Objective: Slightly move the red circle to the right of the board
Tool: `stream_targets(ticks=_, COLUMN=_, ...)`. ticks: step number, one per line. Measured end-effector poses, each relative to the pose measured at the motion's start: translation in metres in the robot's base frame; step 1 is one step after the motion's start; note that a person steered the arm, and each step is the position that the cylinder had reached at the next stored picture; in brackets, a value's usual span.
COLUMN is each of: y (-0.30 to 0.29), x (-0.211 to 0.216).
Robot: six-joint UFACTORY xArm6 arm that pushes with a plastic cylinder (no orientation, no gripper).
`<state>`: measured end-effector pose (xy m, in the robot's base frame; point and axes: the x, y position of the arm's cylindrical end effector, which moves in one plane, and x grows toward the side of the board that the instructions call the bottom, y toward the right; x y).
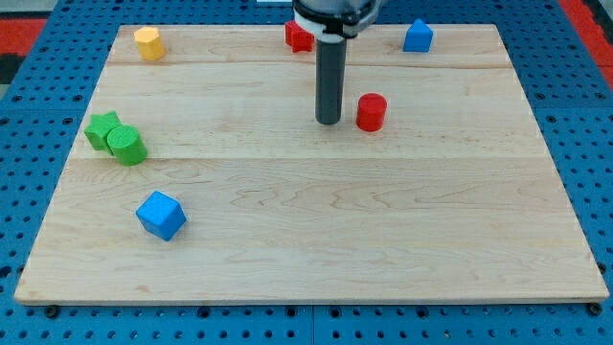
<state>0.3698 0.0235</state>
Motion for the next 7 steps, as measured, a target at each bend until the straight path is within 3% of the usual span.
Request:
stream_targets(ticks=1, y=0.019, x=-0.012)
stream_targets(ticks=2, y=0.077, x=-0.011)
stream_targets(ticks=3, y=0.090, x=-0.008)
stream_targets(ticks=7, y=0.067, x=-0.001)
